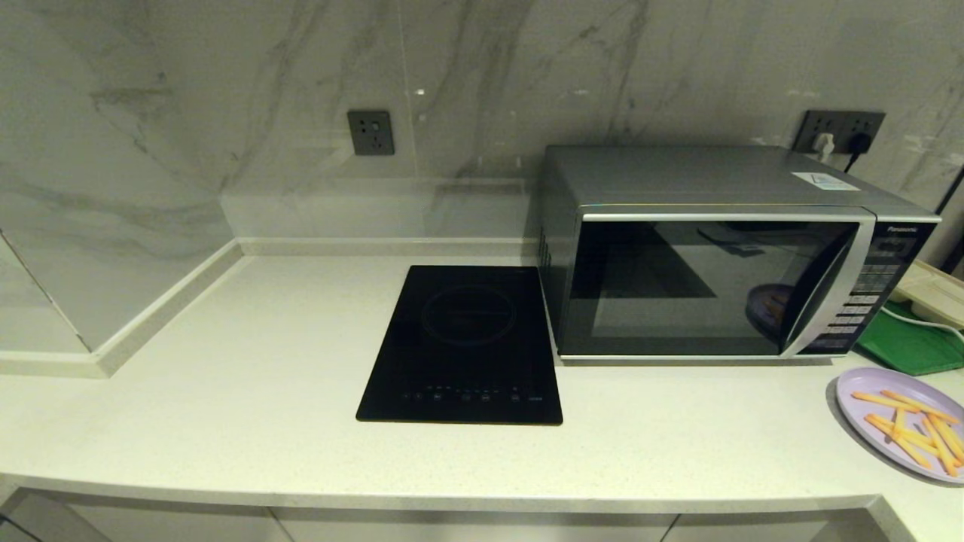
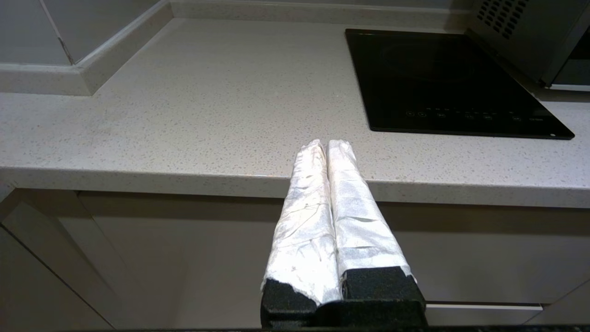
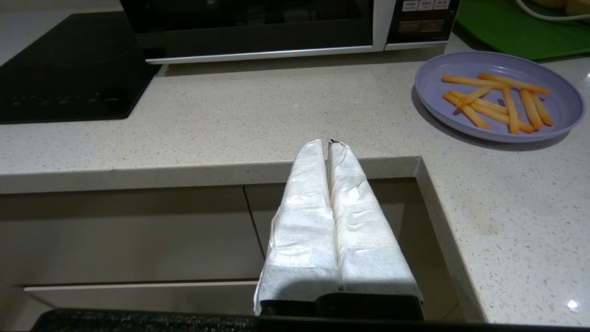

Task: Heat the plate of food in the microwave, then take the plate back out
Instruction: Open the microwave oven

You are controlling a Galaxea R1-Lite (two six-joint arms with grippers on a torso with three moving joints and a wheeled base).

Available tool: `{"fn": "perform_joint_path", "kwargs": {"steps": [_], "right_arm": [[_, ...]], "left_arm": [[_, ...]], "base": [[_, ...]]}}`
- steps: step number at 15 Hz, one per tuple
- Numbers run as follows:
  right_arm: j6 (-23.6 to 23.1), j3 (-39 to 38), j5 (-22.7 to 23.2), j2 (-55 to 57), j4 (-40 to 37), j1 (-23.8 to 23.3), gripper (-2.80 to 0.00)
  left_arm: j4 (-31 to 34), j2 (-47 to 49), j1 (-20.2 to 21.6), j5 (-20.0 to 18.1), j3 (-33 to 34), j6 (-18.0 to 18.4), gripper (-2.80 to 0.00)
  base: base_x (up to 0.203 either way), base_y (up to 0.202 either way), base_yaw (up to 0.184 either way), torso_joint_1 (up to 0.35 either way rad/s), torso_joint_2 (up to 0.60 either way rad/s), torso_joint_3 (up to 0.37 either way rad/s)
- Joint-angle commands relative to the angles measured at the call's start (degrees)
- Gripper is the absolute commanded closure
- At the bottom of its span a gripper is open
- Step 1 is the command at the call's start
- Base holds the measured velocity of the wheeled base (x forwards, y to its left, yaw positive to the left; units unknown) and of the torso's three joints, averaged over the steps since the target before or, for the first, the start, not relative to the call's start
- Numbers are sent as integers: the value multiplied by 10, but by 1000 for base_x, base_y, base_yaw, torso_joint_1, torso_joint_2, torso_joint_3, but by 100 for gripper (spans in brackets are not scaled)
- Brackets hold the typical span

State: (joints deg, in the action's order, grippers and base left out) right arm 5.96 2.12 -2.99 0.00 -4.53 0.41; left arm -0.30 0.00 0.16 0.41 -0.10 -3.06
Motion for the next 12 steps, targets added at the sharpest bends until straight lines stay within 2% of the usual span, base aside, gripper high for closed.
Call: {"fn": "perform_joint_path", "kwargs": {"steps": [1, 12], "right_arm": [[0, 0, 0, 0, 0, 0, 0], [0, 1, -1, 1, -2, 0, 0]], "left_arm": [[0, 0, 0, 0, 0, 0, 0], [0, 0, 0, 0, 0, 0, 0]], "base": [[0, 0, 0, 0, 0, 0], [0, 0, 0, 0, 0, 0]]}}
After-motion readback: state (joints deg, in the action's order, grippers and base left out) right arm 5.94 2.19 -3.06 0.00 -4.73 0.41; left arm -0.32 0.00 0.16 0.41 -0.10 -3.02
